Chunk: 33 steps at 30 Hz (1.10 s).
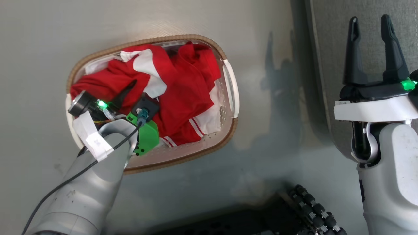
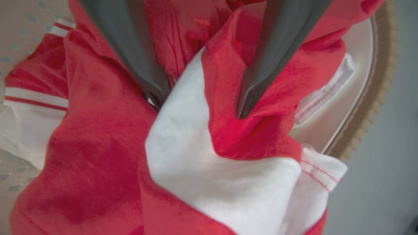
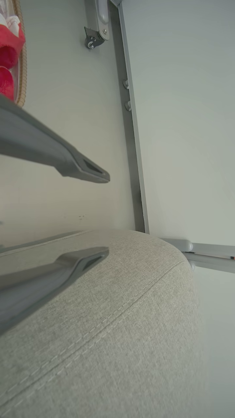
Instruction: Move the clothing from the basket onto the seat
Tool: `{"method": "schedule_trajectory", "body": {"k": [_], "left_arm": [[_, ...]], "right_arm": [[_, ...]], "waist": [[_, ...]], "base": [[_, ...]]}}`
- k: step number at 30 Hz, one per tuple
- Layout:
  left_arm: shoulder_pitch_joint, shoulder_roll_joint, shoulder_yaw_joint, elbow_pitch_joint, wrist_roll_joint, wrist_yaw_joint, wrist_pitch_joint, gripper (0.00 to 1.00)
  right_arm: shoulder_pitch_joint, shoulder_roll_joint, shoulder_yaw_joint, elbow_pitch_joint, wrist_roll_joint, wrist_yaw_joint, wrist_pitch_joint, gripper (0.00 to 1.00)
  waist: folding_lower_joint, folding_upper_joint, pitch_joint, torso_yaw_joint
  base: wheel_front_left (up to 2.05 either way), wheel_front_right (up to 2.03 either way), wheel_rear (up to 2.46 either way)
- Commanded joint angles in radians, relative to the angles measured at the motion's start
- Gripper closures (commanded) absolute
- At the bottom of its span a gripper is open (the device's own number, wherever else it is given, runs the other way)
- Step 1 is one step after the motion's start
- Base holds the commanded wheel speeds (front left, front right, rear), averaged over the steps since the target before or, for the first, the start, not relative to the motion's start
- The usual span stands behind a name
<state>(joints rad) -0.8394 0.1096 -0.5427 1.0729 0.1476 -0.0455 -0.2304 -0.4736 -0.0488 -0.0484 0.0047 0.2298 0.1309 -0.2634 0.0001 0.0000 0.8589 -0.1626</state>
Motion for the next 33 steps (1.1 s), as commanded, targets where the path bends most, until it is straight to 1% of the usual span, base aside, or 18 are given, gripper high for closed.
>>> {"method": "schedule_trajectory", "body": {"k": [1, 4, 6, 7, 8, 9, 10, 12, 13, 19, 23, 27, 33], "left_arm": [[-0.021, 0.007, 0.006, 0.016, 0.000, 0.015, -0.005, 0.00], [-0.043, 0.011, 0.019, 0.036, -0.016, 0.049, -0.016, 0.00], [-0.042, 0.006, 0.023, 0.044, -0.028, 0.054, -0.023, 0.00], [-0.041, 0.003, 0.024, 0.044, -0.033, 0.054, -0.027, 0.06], [-0.038, -0.001, 0.022, 0.040, -0.037, 0.056, -0.029, 0.27], [-0.034, -0.005, 0.020, 0.036, -0.041, 0.056, -0.031, 0.51], [-0.025, -0.010, 0.018, 0.030, -0.046, 0.055, -0.033, 0.62], [-0.008, -0.015, 0.018, 0.012, -0.059, 0.054, -0.034, 0.93], [-0.002, -0.017, 0.018, -0.003, -0.061, 0.053, -0.035, 1.00], [0.065, -0.002, 0.024, -0.135, -0.107, 0.038, -0.035, 1.00], [0.116, 0.013, 0.033, -0.221, -0.135, 0.027, -0.035, 1.00], [0.169, 0.025, 0.040, -0.308, -0.165, 0.017, -0.036, 1.00], [0.248, 0.037, 0.033, -0.433, -0.187, -0.008, -0.036, 1.00]], "right_arm": [[-0.013, -0.003, -0.001, -0.004, 0.007, 0.000, -0.002, 0.00], [-0.018, -0.003, 0.005, -0.001, 0.007, 0.000, -0.002, 0.00], [-0.020, -0.003, 0.007, 0.001, 0.006, 0.000, -0.002, 0.00], [-0.020, -0.003, 0.008, 0.002, 0.006, 0.000, -0.002, 0.00], [-0.018, -0.003, 0.009, 0.004, 0.003, 0.000, -0.002, 0.00], [-0.016, -0.003, 0.009, 0.005, 0.001, 0.000, -0.002, 0.00], [-0.013, -0.003, 0.010, 0.007, -0.002, 0.000, -0.002, 0.00], [-0.007, -0.003, 0.011, 0.011, -0.008, 0.000, -0.002, 0.00], [-0.005, -0.003, 0.012, 0.013, -0.011, 0.000, -0.002, 0.00], [0.016, -0.003, 0.012, 0.026, -0.026, 0.000, -0.002, 0.00], [0.039, -0.003, 0.011, 0.038, -0.041, 0.000, -0.002, 0.00], [0.074, -0.003, 0.006, 0.055, -0.060, 0.000, -0.002, 0.00], [0.154, -0.004, -0.002, 0.084, -0.084, 0.000, -0.002, 0.00]], "waist": [[-0.0001, 0.0000, 0.038, -0.032], [-0.0001, 0.0000, 0.039, -0.030], [-0.0001, 0.0000, 0.036, -0.028], [-0.0001, 0.0000, 0.033, -0.027], [-0.0001, 0.0000, 0.029, -0.024], [-0.0001, 0.0000, 0.025, -0.022], [-0.0001, 0.0000, 0.019, -0.019], [-0.0001, 0.0000, 0.005, -0.013], [-0.0001, 0.0000, -0.002, -0.011], [-0.0001, 0.0000, -0.073, 0.009], [-0.0001, 0.0000, -0.145, 0.029], [-0.0001, 0.0000, -0.231, 0.054], [-0.0001, 0.0000, -0.389, 0.101]], "base": [[0.00, 0.00, 0.00], [0.00, 0.00, 0.00], [0.00, 0.00, 0.00], [0.00, 0.00, 0.00], [0.00, 0.00, 0.00], [0.00, 0.00, 0.00], [0.00, 0.00, 0.00], [0.00, 0.00, 0.00], [0.00, 0.00, 0.00], [0.00, 0.00, 0.00], [0.00, 0.00, 0.00], [0.00, 0.00, 0.00], [0.00, 0.00, 0.00]]}}
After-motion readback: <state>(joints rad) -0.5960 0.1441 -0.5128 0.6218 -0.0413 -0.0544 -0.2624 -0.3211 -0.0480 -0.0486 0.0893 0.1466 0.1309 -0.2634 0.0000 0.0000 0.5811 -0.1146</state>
